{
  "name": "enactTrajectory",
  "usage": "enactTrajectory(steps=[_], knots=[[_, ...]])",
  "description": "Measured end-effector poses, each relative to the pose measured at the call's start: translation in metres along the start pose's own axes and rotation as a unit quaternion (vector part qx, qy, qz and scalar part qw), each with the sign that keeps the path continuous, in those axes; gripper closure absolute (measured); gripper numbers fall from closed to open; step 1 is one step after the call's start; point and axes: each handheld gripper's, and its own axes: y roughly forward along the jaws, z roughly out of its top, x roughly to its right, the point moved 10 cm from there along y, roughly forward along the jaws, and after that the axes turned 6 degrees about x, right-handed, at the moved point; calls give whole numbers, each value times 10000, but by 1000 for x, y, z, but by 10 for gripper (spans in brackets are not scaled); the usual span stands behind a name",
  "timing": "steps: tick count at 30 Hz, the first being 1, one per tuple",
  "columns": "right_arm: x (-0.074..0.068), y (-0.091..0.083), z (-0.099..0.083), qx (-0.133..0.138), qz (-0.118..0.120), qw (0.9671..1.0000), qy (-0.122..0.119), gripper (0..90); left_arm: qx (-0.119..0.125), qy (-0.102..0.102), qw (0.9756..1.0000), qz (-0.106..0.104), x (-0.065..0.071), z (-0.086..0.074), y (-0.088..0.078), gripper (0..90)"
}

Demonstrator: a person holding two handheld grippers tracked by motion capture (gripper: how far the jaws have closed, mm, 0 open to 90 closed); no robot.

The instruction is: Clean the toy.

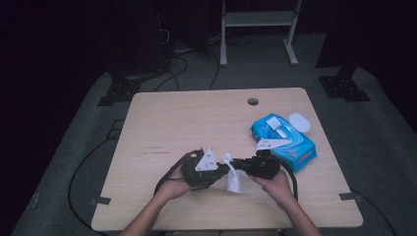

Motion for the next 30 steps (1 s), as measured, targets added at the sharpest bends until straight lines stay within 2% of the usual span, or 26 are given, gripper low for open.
enactTrajectory(steps=[4, 7, 10, 13, 15, 20, 23, 26, 30], knots=[[-8, -4, 11, 234, 187, 9996, -14, 838, 34, -30, 10000, 12, -1, 1, 1, 656], [-2, -3, 3, 169, 114, 9998, 39, 838, 50, -51, 10000, -6, -2, 1, 2, 656], [10, -1, -8, -57, -76, 9999, 93, 837, 45, -97, 9999, -64, -3, 2, 5, 655], [13, -5, -5, 12, -154, 9998, 80, 837, -13, -207, 9996, -180, -5, 4, 10, 655], [16, -8, -3, 44, -238, 9997, 47, 838, -204, -201, 9992, -286, -7, 3, 17, 655], [26, -16, -3, 110, -438, 9989, 110, 837, -633, -177, 9972, -356, -12, 1, 34, 657], [30, -21, -2, 155, -504, 9985, 153, 837, -963, -168, 9944, -413, -12, -3, 42, 657], [30, -21, -2, 153, -518, 9985, 103, 837, -1333, -231, 9899, -416, -14, -11, 50, 658], [28, -19, -3, 126, -518, 9986, 70, 837, -1470, -338, 9871, -545, -12, -16, 56, 656]])
